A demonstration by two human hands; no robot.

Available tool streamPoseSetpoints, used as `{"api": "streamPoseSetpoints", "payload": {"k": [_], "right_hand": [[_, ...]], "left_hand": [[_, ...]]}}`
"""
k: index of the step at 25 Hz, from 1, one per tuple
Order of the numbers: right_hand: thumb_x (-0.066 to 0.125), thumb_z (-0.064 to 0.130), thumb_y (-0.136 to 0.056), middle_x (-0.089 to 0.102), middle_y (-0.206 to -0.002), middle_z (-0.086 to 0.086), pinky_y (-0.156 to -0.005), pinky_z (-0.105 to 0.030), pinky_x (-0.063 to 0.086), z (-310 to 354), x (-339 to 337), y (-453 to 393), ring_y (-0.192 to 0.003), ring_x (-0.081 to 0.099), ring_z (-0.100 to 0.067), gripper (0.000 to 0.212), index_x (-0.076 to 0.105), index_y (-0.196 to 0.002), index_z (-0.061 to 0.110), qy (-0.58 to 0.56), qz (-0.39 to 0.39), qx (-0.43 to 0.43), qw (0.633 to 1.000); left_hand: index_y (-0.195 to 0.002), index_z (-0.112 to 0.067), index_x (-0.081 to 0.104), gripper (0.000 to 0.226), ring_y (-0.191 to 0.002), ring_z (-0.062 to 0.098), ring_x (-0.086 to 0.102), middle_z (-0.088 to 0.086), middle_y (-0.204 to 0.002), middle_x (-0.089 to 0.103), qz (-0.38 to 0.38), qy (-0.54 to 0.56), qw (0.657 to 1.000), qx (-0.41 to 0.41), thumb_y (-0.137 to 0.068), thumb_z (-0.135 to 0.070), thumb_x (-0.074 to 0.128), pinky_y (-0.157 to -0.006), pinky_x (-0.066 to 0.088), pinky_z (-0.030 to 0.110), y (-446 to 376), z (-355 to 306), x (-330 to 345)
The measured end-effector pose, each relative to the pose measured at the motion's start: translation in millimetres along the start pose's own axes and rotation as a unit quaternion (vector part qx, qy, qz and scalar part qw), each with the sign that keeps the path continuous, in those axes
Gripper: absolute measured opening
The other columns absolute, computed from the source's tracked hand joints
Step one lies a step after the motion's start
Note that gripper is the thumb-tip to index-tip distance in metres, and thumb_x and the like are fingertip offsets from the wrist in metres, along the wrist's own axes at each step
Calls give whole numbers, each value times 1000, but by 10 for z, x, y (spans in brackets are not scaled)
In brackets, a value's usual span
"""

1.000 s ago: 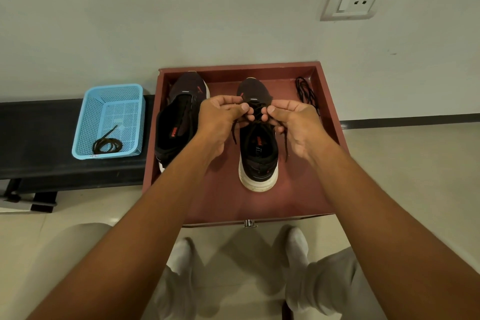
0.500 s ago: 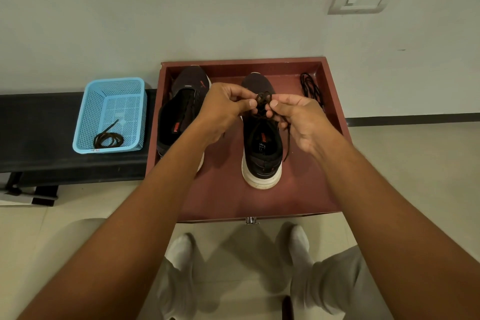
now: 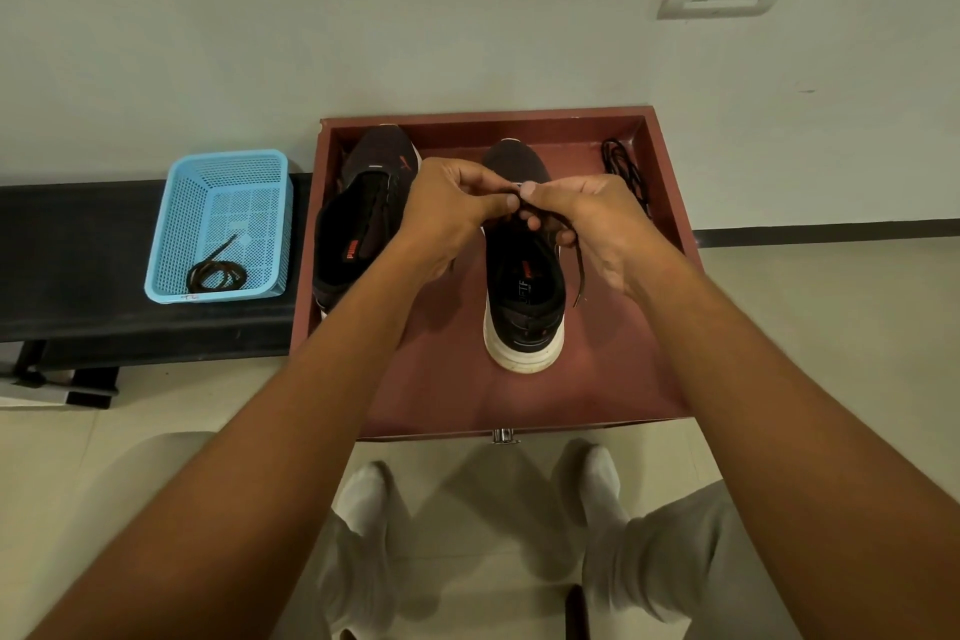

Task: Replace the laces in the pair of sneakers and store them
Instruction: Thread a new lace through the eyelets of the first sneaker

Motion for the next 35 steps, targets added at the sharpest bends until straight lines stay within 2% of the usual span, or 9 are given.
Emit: {"api": "streamPoseSetpoints", "payload": {"k": [7,11,14,18,21,26,29,32,35], "right_hand": [[68,12,-98,65,-65,-8,-42,-12,40,-19,82,-24,-43,56,-3,17,72,-90,-3,-43,-89,39,994],[70,12,-96,65,-63,-7,-38,-20,33,-85,90,-98,-43,55,-7,19,65,-79,6,-35,-116,95,988],[69,9,-95,64,-63,-8,-37,-21,26,-121,66,-133,-45,53,-10,10,68,-87,3,-26,-111,131,985],[69,5,-93,62,-62,-6,-36,-19,26,-107,61,-117,-42,53,-7,13,68,-80,6,-4,-92,140,986],[69,-1,-93,68,-72,-6,-38,-16,39,-50,49,-75,-47,59,-7,7,73,-90,4,-4,-91,103,990],[66,-6,-94,67,-82,-7,-50,-13,46,-29,13,-43,-57,63,-7,14,69,-107,0,21,-37,3,999],[65,-5,-94,62,-81,-10,-52,-14,45,-74,6,-46,-61,63,-9,15,69,-107,-1,18,-22,-28,999],[56,-7,-95,65,-79,-5,-51,-17,41,-106,44,-47,-65,61,-9,20,70,-103,4,0,1,-13,1000],[42,-12,-88,65,-81,-7,-52,-22,34,-129,79,-43,-67,57,-12,34,71,-95,5,-55,32,39,997]], "left_hand": [[-90,6,76,7,-71,24,74,15,-100,70,-65,-35,995,59,-83,8,78,-75,63,32,115,-12,121],[-88,3,76,7,-82,22,73,11,-101,69,-53,-68,990,110,-83,8,77,-79,63,30,164,22,142],[-87,-1,78,10,-92,12,73,2,-98,74,-32,-95,983,154,-82,7,76,-87,61,30,192,8,153],[-96,-5,80,14,-97,3,69,4,-100,78,-34,-213,954,209,-85,2,75,-89,54,13,271,-85,201],[-93,-10,76,12,-84,12,69,2,-90,76,0,-309,920,240,-88,-3,68,-77,57,28,211,-126,222],[-87,-8,61,12,-72,9,55,0,-81,63,59,-324,935,129,-91,4,61,-61,43,17,66,-133,188],[-85,-11,61,13,-73,11,52,-4,-79,58,81,-277,957,39,-92,0,63,-68,43,30,-32,-90,152],[-82,-15,62,21,-77,13,51,0,-81,59,92,-177,977,-77,-95,1,62,-72,43,29,-55,-34,128],[-80,-17,64,26,-68,11,47,2,-78,60,89,-76,977,-180,-98,2,58,-60,39,23,-5,10,86]]}}
Point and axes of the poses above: each hand's wrist, its own y-axis away from the middle knuckle, its own x-axis out of the palm, z = x × y, the point moved 4 cm from there along -y, towards the middle knuckle
